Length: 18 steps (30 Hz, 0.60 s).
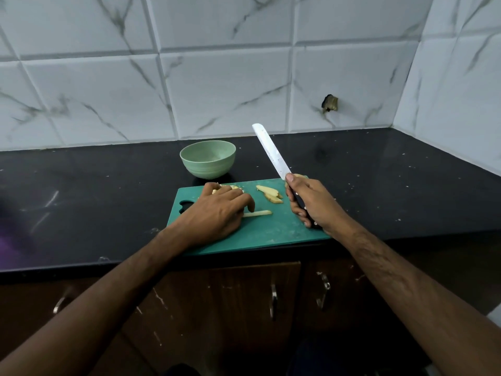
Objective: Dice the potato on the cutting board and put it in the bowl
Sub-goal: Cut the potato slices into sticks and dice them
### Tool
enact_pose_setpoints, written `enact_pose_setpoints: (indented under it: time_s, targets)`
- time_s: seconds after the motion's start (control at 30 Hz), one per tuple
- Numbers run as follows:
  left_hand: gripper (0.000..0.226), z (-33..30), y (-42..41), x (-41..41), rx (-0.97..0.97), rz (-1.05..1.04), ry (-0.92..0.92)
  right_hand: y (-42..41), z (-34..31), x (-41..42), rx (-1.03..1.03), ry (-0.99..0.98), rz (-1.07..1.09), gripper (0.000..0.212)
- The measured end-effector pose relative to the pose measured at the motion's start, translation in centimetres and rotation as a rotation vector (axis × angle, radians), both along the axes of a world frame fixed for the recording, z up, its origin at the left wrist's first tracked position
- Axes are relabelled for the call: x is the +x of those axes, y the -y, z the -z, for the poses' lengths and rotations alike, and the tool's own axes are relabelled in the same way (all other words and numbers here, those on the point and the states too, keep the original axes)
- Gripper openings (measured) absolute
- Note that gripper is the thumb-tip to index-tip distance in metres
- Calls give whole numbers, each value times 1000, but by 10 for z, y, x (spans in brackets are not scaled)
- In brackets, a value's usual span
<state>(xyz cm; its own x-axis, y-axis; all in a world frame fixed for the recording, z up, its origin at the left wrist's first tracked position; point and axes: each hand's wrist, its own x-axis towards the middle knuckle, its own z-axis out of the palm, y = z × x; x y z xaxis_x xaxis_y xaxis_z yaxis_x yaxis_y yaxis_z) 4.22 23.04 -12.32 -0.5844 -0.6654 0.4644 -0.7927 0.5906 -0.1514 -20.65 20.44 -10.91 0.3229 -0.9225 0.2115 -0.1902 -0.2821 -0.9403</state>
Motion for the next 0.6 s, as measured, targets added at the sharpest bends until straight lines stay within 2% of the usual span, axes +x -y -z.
enact_pose_setpoints:
  time_s: [0.17, 0.27, 0.33, 0.5, 0.6]
  targets:
    - [19, 5, 0, 4, 36, -33, -53, -5, -8, 3, 18, -53, -4, 45]
    - [21, 6, -1, 8, 47, -26, -70, -13, -18, 0, 51, -171, -6, 46]
    - [25, 7, -1, 12, 56, -20, -71, -22, -23, -6, 62, -306, -14, 45]
    - [29, 9, -4, 14, 65, -15, -149, -51, -31, -19, 1, -817, -27, 42]
    - [30, 9, -4, 14, 74, 5, -137, -68, -35, -25, -63, -987, 34, 43]
